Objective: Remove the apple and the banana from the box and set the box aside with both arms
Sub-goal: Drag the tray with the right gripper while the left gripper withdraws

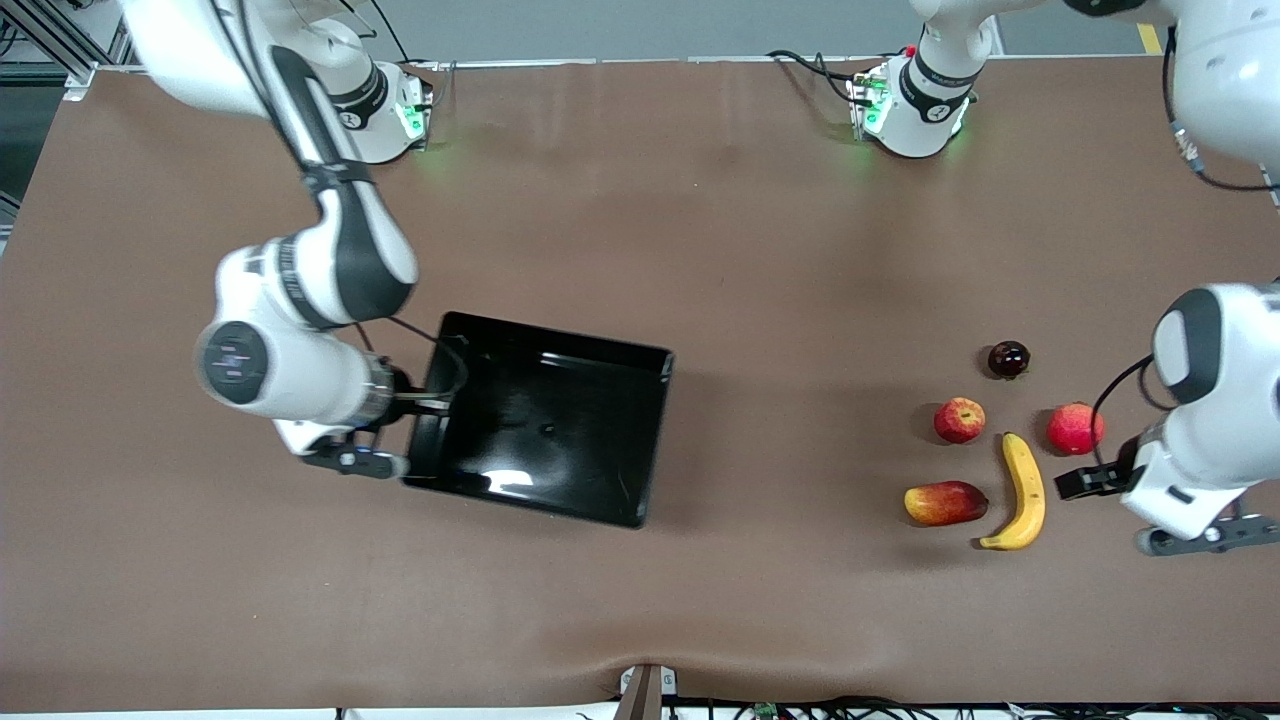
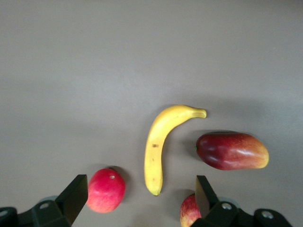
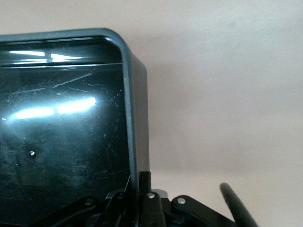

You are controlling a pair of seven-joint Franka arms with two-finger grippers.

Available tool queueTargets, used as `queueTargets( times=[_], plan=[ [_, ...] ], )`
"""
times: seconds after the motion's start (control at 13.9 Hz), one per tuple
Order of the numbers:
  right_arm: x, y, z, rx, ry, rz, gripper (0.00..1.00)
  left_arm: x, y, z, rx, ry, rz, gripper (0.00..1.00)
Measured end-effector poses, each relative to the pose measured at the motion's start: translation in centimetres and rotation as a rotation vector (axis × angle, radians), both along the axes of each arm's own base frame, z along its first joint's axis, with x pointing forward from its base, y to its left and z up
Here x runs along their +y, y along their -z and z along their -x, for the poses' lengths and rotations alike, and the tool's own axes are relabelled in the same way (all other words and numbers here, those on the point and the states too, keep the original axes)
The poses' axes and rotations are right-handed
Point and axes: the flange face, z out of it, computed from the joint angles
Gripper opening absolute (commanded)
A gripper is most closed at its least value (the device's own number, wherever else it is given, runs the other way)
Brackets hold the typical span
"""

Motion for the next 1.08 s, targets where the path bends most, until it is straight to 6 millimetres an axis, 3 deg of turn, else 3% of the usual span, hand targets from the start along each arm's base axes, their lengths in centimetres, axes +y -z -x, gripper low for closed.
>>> queueTargets(
  times=[0.14,0.36,0.65,0.94,1.08],
  plan=[
    [-5.5,0.0,-0.2,-0.004,-0.033,-0.017,0.00,-0.3,-3.0,0.9,-0.001,0.006,-0.009,1.00],
    [-15.3,1.1,-0.2,-0.003,-0.031,-0.037,0.00,-1.9,-7.1,2.6,0.015,0.009,0.017,1.00],
    [-26.2,2.8,0.5,-0.051,-0.063,-0.056,0.00,-2.7,-12.1,5.6,0.055,-0.015,0.061,1.00],
    [-37.8,6.1,2.5,-0.118,-0.099,-0.051,0.00,-3.9,-14.8,6.9,0.045,0.000,0.068,1.00],
    [-41.5,8.9,3.5,-0.116,-0.106,-0.050,0.00,-4.6,-15.1,7.1,0.044,0.012,0.082,1.00]
  ],
)
